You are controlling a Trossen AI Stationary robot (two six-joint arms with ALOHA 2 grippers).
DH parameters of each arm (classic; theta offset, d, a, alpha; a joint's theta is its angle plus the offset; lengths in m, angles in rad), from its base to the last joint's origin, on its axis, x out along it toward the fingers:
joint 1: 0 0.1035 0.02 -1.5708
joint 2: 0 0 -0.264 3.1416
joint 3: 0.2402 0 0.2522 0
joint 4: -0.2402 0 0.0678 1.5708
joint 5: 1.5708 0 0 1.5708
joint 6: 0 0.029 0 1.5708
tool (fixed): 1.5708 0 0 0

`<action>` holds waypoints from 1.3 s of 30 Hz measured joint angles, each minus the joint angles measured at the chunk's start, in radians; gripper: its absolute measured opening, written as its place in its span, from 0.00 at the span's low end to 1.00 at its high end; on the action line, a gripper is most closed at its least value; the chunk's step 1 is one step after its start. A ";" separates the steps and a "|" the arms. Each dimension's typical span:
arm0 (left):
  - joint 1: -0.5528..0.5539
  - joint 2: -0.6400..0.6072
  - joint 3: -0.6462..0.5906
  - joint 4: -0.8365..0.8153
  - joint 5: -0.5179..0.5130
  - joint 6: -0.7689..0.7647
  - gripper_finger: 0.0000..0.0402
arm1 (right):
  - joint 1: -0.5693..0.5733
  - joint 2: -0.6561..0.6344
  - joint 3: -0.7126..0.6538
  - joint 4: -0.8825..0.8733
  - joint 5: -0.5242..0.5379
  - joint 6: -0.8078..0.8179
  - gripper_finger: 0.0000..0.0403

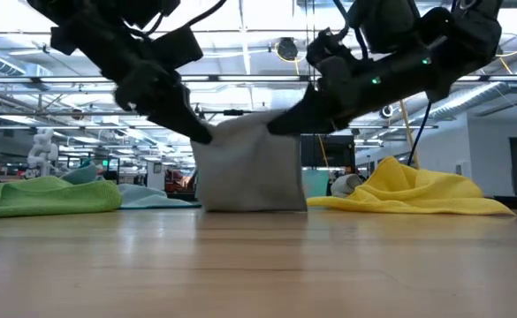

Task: Fold microfiber towels
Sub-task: Fold the dark gray microfiber towel

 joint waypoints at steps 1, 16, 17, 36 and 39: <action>-0.007 0.000 0.000 -0.011 0.020 -0.013 0.01 | 0.009 0.000 0.000 -0.020 -0.014 0.016 0.03; -0.128 0.024 -0.083 0.199 0.101 -0.167 0.04 | 0.116 0.037 -0.031 -0.010 -0.117 0.323 0.03; -0.128 0.024 -0.090 0.200 0.101 -0.185 0.04 | 0.120 0.046 -0.031 0.004 -0.115 0.332 0.03; -0.149 0.025 -0.245 0.443 0.151 -0.278 0.02 | 0.143 0.236 -0.031 0.208 -0.121 0.443 0.03; -0.157 0.025 -0.259 0.469 0.138 -0.283 0.03 | 0.149 0.236 -0.031 0.216 -0.121 0.443 0.03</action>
